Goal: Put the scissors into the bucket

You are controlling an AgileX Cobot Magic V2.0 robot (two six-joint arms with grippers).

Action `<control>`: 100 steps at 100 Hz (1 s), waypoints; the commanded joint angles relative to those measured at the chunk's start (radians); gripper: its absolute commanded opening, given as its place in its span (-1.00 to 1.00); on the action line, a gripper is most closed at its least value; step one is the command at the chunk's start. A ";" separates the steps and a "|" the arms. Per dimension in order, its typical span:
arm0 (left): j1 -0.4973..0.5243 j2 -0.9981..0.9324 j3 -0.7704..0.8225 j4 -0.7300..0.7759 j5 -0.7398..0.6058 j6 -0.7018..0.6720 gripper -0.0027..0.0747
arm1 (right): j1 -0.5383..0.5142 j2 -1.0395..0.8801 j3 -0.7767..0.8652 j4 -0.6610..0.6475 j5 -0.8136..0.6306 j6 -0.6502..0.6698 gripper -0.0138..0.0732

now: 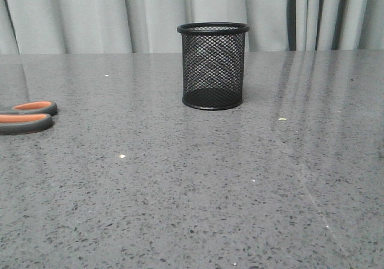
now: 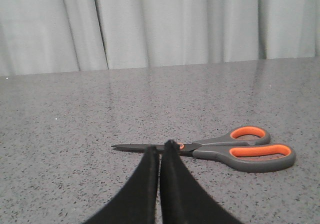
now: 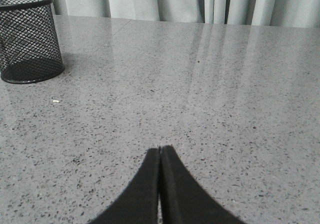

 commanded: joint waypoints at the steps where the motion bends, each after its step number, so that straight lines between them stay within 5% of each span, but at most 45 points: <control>1: 0.005 -0.026 0.040 -0.008 -0.075 -0.007 -0.98 | -0.007 -0.024 0.005 -0.012 -0.077 -0.002 -0.83; 100: 0.005 -0.026 0.040 -0.008 -0.075 -0.007 -0.98 | -0.007 -0.024 0.005 -0.012 -0.113 -0.002 -0.83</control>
